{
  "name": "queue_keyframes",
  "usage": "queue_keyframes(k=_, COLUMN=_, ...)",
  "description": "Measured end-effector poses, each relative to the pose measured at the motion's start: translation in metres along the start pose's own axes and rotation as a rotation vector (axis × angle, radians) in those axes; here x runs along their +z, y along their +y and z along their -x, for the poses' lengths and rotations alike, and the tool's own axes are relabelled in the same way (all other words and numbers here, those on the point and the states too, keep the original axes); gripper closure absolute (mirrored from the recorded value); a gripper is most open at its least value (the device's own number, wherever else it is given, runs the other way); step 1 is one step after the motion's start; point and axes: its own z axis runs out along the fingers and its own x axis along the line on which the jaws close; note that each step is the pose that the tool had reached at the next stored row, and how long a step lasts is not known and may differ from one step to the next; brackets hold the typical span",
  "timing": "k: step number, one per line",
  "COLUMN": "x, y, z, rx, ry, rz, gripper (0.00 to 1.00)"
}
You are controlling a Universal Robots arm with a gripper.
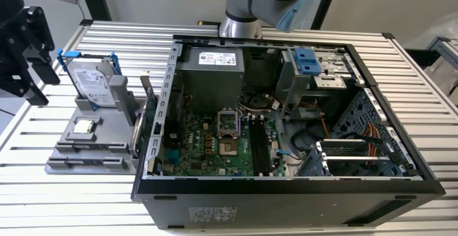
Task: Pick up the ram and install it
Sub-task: 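Pick up the ram and move it above insertion slot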
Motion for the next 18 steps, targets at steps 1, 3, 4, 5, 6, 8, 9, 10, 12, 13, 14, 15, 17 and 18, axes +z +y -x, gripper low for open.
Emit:
queue_keyframes(k=1, x=0.0006, y=0.0000, z=0.0000, rx=0.000, ry=0.0000, rz=0.0000, gripper=0.00)
queue_keyframes(k=3, x=0.0014, y=0.0000, z=0.0000, rx=0.000, ry=-0.0001, rz=0.0000, gripper=0.00)
queue_keyframes(k=4, x=0.0018, y=0.0000, z=0.0000, rx=0.000, ry=0.0000, rz=0.0000, gripper=0.00)
queue_keyframes(k=5, x=0.0021, y=0.0000, z=0.0000, rx=0.000, ry=0.0000, rz=0.0000, gripper=0.00)
queue_keyframes(k=6, x=0.0024, y=0.0000, z=-0.0001, rx=0.000, ry=0.0000, rz=0.0001, gripper=0.00)
queue_keyframes(k=8, x=0.0026, y=0.0000, z=-0.0001, rx=0.000, ry=0.0001, rz=0.0002, gripper=0.00)
queue_keyframes(k=9, x=0.0028, y=0.0000, z=-0.0001, rx=0.000, ry=0.0001, rz=0.0001, gripper=0.00)
queue_keyframes(k=10, x=0.0030, y=0.0000, z=-0.0001, rx=0.000, ry=-0.0001, rz=0.0000, gripper=0.00)
queue_keyframes(k=12, x=0.0034, y=0.0000, z=-0.0001, rx=0.000, ry=0.0000, rz=0.0000, gripper=0.00)
queue_keyframes(k=13, x=0.0038, y=0.0000, z=-0.0001, rx=0.000, ry=-0.0001, rz=-0.0002, gripper=0.00)
queue_keyframes(k=14, x=0.0041, y=0.0000, z=-0.0001, rx=0.000, ry=-0.0002, rz=-0.0001, gripper=0.00)
queue_keyframes(k=15, x=0.0044, y=0.0000, z=-0.0001, rx=0.000, ry=0.0000, rz=0.0000, gripper=0.00)
queue_keyframes(k=17, x=0.0047, y=0.0000, z=-0.0001, rx=0.000, ry=0.0001, rz=0.0001, gripper=0.00)
queue_keyframes(k=18, x=0.0048, y=0.0000, z=-0.0001, rx=0.000, ry=0.0001, rz=0.0001, gripper=0.00)
